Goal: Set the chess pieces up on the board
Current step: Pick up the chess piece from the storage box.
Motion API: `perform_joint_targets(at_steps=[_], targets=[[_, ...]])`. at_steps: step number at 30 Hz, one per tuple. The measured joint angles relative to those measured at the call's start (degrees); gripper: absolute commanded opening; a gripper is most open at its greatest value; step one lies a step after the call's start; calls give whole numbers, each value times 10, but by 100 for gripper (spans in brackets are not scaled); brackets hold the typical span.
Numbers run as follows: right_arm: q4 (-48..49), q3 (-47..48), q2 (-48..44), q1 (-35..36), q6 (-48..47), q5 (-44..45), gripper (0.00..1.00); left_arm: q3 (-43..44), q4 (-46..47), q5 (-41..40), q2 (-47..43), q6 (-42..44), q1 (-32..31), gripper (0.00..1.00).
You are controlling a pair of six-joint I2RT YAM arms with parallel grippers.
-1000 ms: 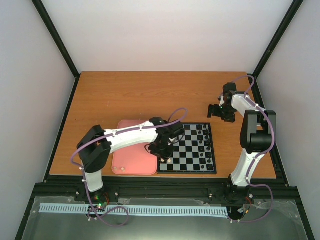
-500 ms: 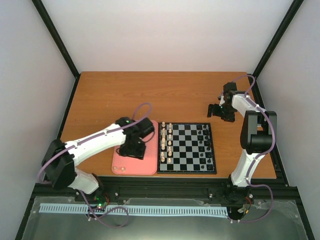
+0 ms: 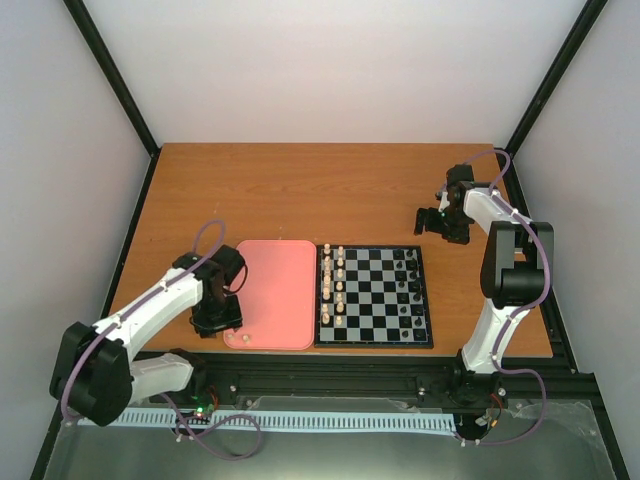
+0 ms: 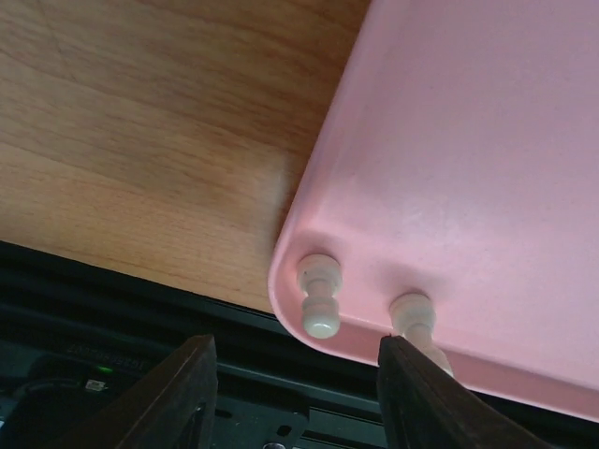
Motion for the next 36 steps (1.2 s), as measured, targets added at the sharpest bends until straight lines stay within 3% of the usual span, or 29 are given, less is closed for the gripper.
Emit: perform_joint_targets(at_steps=[18,36], targets=[[0,0,16,0,0,0,100,-21,44,78,59,15,31,29],[0,1,22,0,0,0,100,-26,54,83,83,20,31,26]])
